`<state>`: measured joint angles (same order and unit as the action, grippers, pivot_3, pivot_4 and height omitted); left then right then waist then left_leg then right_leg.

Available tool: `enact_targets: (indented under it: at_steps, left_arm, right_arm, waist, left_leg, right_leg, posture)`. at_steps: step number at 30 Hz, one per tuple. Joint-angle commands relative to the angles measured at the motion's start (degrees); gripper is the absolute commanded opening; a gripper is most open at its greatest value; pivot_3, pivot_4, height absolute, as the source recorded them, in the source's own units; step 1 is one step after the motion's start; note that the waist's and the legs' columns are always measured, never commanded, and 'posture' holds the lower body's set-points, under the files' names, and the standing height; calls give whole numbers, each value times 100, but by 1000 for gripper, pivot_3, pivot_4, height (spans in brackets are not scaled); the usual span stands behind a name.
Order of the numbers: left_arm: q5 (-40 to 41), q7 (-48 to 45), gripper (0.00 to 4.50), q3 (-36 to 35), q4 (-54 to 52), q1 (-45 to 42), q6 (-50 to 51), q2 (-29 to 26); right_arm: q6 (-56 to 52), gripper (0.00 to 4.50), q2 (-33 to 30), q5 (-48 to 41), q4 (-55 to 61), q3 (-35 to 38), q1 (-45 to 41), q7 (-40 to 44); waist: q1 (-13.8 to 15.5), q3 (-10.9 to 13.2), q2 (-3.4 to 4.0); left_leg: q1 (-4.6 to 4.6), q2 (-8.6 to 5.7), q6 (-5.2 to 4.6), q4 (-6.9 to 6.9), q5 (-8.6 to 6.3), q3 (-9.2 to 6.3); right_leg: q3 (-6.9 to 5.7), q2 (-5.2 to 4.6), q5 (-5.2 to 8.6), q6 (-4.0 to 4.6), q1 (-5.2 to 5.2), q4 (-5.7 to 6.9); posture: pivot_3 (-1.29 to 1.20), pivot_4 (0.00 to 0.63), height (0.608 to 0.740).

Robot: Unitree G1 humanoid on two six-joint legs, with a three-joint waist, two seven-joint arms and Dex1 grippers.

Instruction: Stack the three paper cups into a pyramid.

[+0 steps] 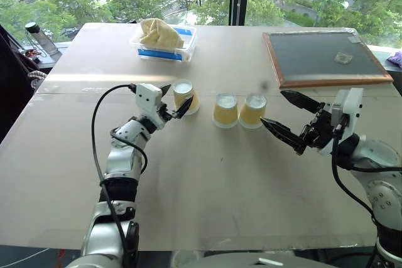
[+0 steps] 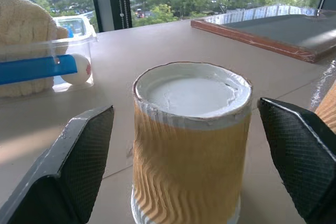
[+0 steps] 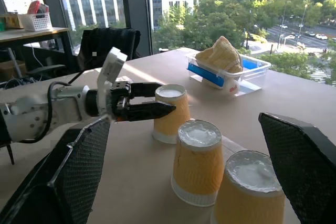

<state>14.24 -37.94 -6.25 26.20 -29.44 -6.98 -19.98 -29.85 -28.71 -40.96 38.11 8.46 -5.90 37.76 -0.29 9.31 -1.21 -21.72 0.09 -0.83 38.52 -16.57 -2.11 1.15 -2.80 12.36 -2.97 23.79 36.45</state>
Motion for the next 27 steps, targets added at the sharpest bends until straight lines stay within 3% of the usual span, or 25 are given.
enact_targets:
  at_steps: [1,4,7,10,15,19,22,27]
  left_arm:
    - [-113,-39,4500,-26,639,-432,-550,80]
    - [-149,-152,4500,-20,936,-597,-734,85]
    - [-188,-183,3800,-20,1117,-670,-850,71]
    - [-215,-199,2540,-32,1145,-667,-917,34]
    - [25,-342,2503,-100,704,-730,-676,2]
    - [472,-694,2503,-35,-153,-1033,145,-27]
    - [1039,-1454,2503,239,-900,-1465,1177,-80]
    - [1377,-2070,2503,540,-1200,-1987,2174,-97]
  right_arm:
    - [143,4476,3,-155,306,0,37,-20]
    - [155,4476,-49,-161,301,16,61,-29]
    - [159,4500,-132,-100,286,41,89,-27]
    - [163,4500,-166,-82,290,53,99,-87]
    - [175,4500,-209,-59,278,79,79,-174]
    - [193,4500,-269,-183,249,302,160,-189]
    - [458,4500,-219,-162,176,548,586,-31]
    - [874,4500,-114,18,113,691,1146,61]
  waist:
    - [-20,0,0]
    - [-45,0,0]
    - [-38,0,0]
    - [-34,0,-1]
    - [-35,0,-1]
    - [-10,1,-3]
    - [48,2,-5]
    - [34,1,-3]
  left_leg:
    - [0,0,0,1,0,2]
    - [1,0,0,3,0,3]
    - [1,1,0,2,0,1]
    - [0,0,0,2,0,1]
    - [0,0,0,3,0,0]
    - [-5,1,0,6,0,-5]
    - [-17,0,0,17,0,-15]
    - [-5,-2,0,20,0,-1]
  right_leg:
    - [1,0,0,0,0,1]
    - [3,0,0,-1,0,1]
    - [1,0,0,-1,0,2]
    - [1,-1,0,-1,0,2]
    - [1,-1,0,-1,0,4]
    - [-2,-1,0,-1,1,4]
    - [-13,-1,0,-1,0,3]
    - [-1,0,1,-3,-8,2]
  posture:
    - [0,150,740]
    - [0,150,740]
    - [0,150,740]
    - [0,150,740]
    - [0,150,740]
    - [0,150,740]
    - [0,150,740]
    - [0,150,740]
